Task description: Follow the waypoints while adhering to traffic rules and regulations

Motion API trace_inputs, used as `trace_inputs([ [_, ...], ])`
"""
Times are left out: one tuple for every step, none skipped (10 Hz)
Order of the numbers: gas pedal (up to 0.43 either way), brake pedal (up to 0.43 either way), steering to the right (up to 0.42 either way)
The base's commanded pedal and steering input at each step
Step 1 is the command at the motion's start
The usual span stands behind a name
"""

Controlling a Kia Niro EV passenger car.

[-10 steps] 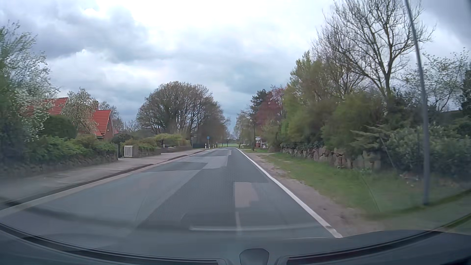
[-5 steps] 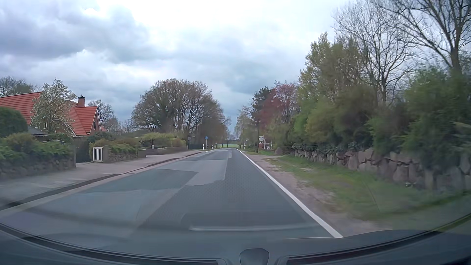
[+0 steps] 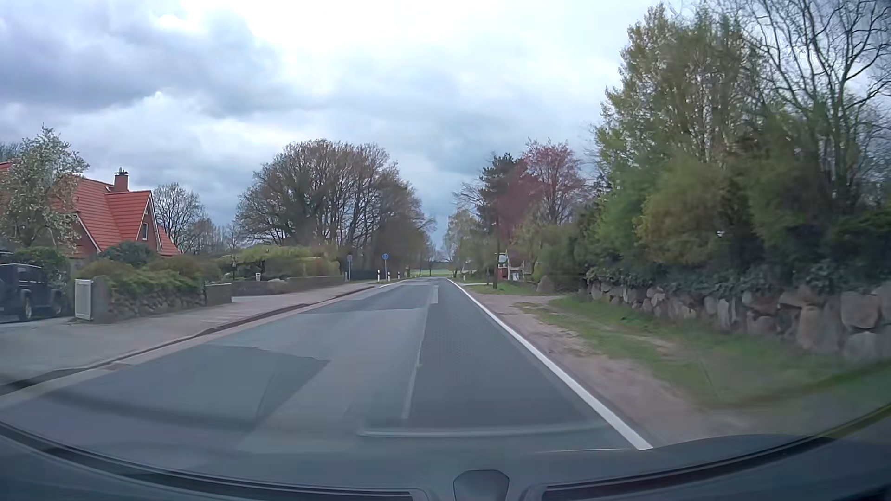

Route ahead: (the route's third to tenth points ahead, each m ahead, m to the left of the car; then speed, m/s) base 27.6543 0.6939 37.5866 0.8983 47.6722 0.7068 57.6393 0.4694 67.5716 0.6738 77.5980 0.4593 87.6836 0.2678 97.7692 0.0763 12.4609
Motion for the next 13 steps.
trace_inputs([
  [0.079,0.0,0.001],
  [0.079,0.0,0.002],
  [0.079,0.0,0.002],
  [0.079,0.0,0.002],
  [0.079,0.0,0.001],
  [0.079,0.0,0.001],
  [0.079,0.0,0.001],
  [0.079,0.0,0.0],
  [0.079,0.0,0.0],
  [0.079,0.0,0.0],
  [0.079,0.0,0.0],
  [0.079,0.0,-0.003],
  [0.079,0.0,-0.005],
])
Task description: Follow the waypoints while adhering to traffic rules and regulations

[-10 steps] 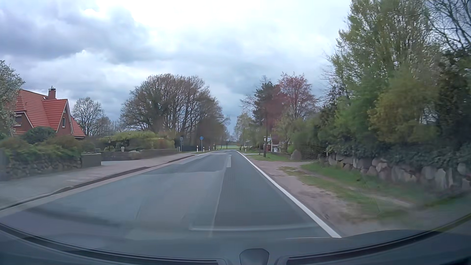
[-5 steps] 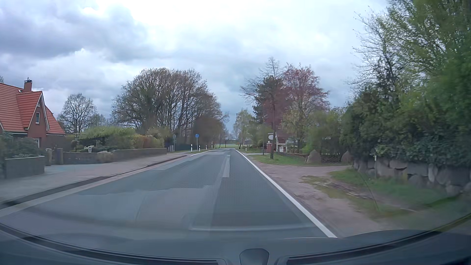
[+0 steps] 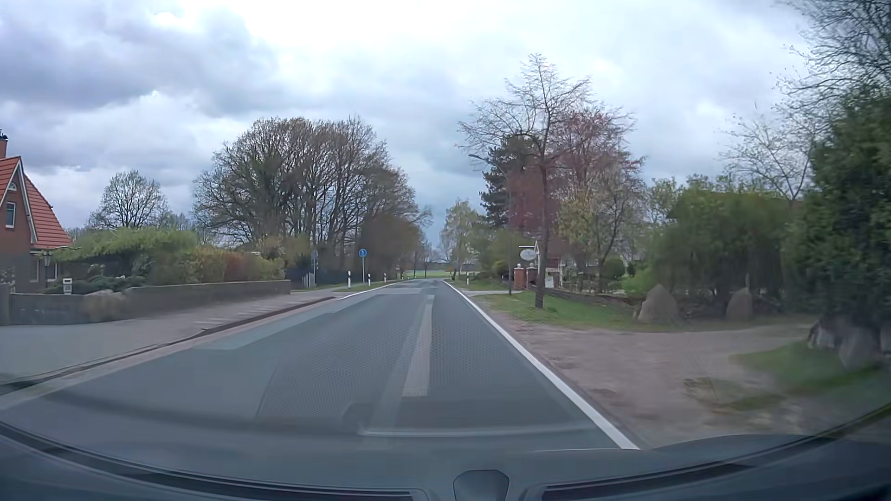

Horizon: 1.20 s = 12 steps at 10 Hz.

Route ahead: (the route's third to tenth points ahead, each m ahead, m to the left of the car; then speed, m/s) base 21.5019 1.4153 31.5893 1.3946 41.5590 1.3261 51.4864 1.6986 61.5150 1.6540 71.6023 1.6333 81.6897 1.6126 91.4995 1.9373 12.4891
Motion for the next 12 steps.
trace_inputs([
  [0.079,0.0,-0.006],
  [0.079,0.0,-0.006],
  [0.079,0.0,-0.006],
  [0.079,0.0,-0.006],
  [0.079,0.0,-0.006],
  [0.079,0.0,-0.005],
  [0.079,0.0,-0.005],
  [0.079,0.0,-0.005],
  [0.079,0.0,-0.005],
  [0.079,0.0,-0.005],
  [0.079,0.0,-0.005],
  [0.079,0.0,-0.004],
])
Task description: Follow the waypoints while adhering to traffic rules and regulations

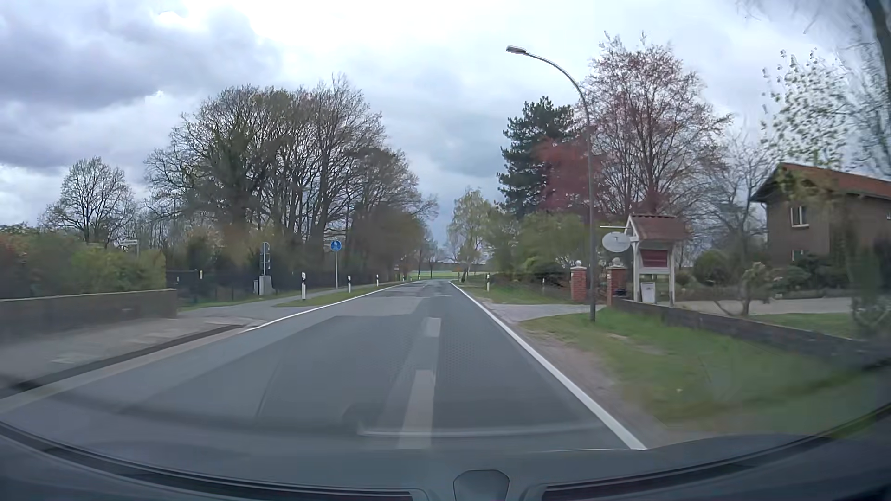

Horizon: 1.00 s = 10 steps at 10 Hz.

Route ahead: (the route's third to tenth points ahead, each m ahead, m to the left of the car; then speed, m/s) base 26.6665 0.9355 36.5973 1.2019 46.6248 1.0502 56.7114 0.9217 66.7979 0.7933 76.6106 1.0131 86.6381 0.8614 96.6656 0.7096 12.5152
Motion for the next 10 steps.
trace_inputs([
  [0.079,0.0,-0.003],
  [0.079,0.0,-0.002],
  [0.079,0.0,0.0],
  [0.079,0.0,0.002],
  [0.079,0.0,0.001],
  [0.079,0.0,0.001],
  [0.079,0.0,0.001],
  [0.079,0.0,0.002],
  [0.079,0.0,0.002],
  [0.079,0.0,0.001],
])
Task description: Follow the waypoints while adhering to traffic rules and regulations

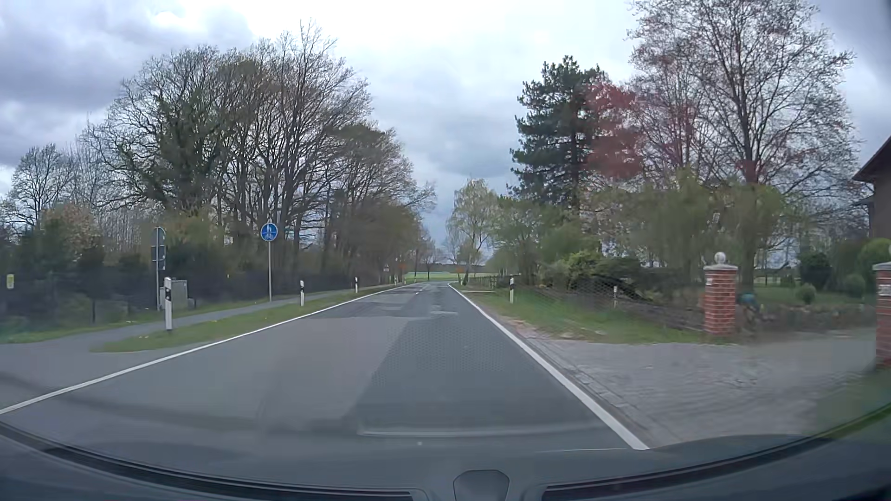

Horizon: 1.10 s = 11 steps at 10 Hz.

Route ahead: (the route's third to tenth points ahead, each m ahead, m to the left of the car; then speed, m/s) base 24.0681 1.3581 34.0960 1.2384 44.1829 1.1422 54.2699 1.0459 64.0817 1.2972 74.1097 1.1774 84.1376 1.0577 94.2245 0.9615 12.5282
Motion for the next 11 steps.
trace_inputs([
  [0.079,0.0,0.001],
  [0.079,0.0,0.001],
  [0.079,0.0,0.001],
  [0.079,0.0,0.001],
  [0.079,0.0,0.001],
  [0.079,0.0,0.001],
  [0.079,0.0,0.001],
  [0.079,0.0,0.001],
  [0.079,0.0,0.0],
  [0.079,0.0,0.0],
  [0.079,0.0,0.0],
])
